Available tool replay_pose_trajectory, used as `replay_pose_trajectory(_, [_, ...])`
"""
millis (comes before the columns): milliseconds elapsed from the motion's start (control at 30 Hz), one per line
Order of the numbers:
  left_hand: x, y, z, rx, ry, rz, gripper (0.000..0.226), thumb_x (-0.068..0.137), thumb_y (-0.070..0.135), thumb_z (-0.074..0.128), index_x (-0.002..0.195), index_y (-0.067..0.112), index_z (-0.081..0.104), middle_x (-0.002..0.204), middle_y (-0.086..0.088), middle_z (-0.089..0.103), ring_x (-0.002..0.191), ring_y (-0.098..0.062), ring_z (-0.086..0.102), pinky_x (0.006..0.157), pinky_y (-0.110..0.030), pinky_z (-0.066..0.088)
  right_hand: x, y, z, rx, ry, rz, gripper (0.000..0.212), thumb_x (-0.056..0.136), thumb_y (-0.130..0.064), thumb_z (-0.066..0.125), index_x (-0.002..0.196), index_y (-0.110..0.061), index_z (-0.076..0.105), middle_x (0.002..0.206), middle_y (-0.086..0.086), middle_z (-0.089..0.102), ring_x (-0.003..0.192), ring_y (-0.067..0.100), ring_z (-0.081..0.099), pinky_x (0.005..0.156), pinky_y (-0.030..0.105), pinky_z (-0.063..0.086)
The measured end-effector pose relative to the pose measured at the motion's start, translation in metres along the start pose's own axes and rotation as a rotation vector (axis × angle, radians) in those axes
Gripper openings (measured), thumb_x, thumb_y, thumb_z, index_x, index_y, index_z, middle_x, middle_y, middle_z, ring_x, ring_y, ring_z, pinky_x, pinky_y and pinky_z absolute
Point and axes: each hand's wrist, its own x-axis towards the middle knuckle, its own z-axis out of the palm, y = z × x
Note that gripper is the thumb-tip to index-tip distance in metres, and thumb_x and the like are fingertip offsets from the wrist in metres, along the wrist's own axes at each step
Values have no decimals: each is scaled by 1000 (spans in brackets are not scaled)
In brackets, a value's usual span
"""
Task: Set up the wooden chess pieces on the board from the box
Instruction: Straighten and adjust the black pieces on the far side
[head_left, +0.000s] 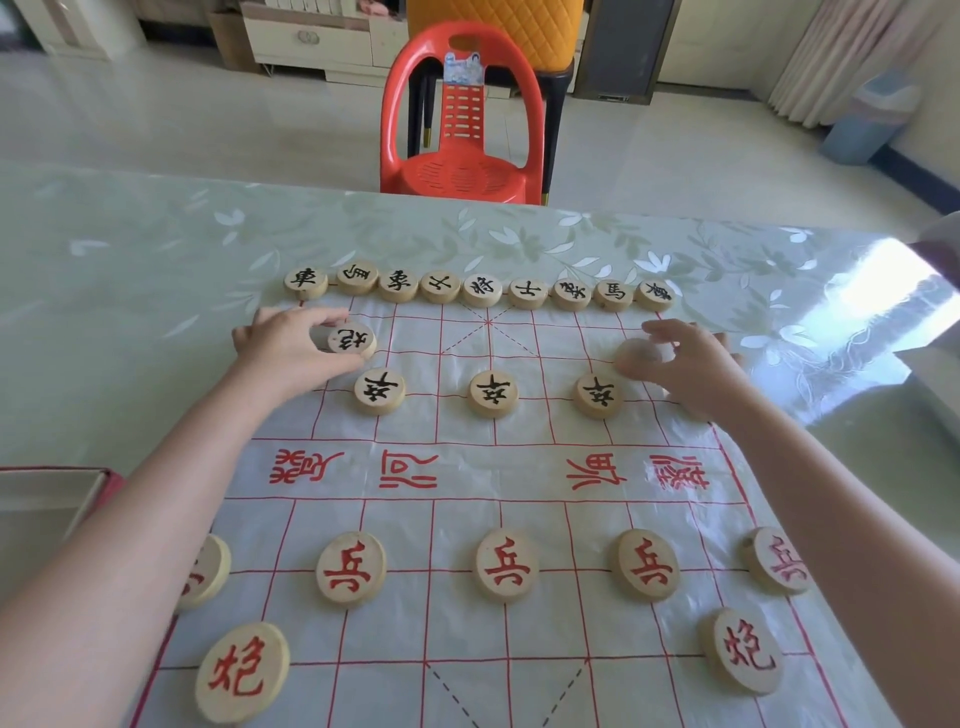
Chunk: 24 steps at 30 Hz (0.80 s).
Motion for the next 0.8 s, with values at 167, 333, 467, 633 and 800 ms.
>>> replay_pose_trajectory(167, [0,3,5,84,123,42,56,61,60,74,106,28,63,108,4,64,116,-27,41,87,-35,25,-4,-5,6,-108,84,20,61,73,-53,68,120,-17,54,119,4,56,119,26,33,85,34,21])
replay_pose_trajectory(333, [7,-4,2,-11,72,33,45,69,46,74,111,33,63,114,-3,63,122,-25,40,92,-33,24,-2,-2,5,-141,79,-12,56,77,-46,68,123,-18,55,121,4,58,120,28,33,90,37,22])
replay_pose_trajectory(467, [5,-14,-4,-31,36,73,44,68,44,76,110,36,63,117,-1,63,120,-22,47,95,-34,25,-5,0,7,-133,100,-37,54,79,-46,67,125,-20,54,122,5,56,122,27,31,90,36,20])
replay_pose_trajectory(633, [-1,-16,-6,-46,34,96,43,69,40,76,111,34,64,116,-1,65,117,-23,49,94,-32,27,-7,-2,6,-154,92,-60,53,80,-46,65,125,-20,55,118,5,56,119,27,31,91,38,21])
replay_pose_trajectory(800, [-3,-16,-7,-34,36,97,45,70,38,76,113,32,63,118,-2,64,119,-25,48,96,-33,28,-7,0,7,-173,94,-75,54,80,-47,65,125,-21,56,115,5,56,117,27,32,84,36,19])
